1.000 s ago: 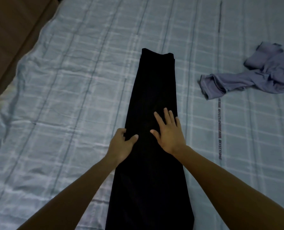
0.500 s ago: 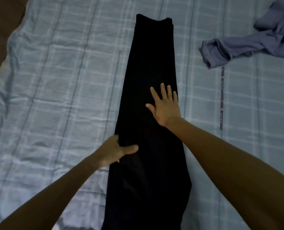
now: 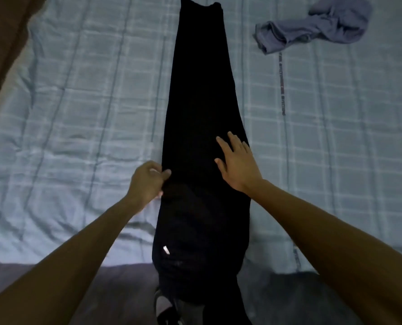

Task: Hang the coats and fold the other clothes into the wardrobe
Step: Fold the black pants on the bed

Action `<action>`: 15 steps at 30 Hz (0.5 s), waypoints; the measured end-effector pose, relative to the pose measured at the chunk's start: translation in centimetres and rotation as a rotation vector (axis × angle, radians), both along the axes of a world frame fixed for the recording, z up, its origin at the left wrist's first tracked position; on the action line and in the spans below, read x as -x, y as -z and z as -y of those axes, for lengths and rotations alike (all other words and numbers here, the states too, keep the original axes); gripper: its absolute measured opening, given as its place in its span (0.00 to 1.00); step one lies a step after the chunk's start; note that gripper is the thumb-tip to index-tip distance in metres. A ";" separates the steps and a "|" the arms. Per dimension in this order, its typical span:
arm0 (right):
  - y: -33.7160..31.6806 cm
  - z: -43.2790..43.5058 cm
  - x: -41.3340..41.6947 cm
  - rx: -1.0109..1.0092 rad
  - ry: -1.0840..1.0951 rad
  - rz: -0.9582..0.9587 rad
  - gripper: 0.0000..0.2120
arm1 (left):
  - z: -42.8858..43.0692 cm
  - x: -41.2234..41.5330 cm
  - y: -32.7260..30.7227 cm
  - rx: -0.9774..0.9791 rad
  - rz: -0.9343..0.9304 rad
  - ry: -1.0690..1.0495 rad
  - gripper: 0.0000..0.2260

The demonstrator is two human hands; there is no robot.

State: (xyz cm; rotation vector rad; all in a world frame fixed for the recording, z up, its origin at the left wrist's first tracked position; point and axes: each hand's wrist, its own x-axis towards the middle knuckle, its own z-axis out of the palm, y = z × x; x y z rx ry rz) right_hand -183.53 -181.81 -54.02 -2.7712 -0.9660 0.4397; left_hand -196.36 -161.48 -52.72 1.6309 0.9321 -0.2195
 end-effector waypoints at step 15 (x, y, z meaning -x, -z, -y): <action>2.6 9.0 21.7 0.003 -0.216 0.054 0.28 | 8.9 19.1 5.9 -1.021 0.257 1.030 0.40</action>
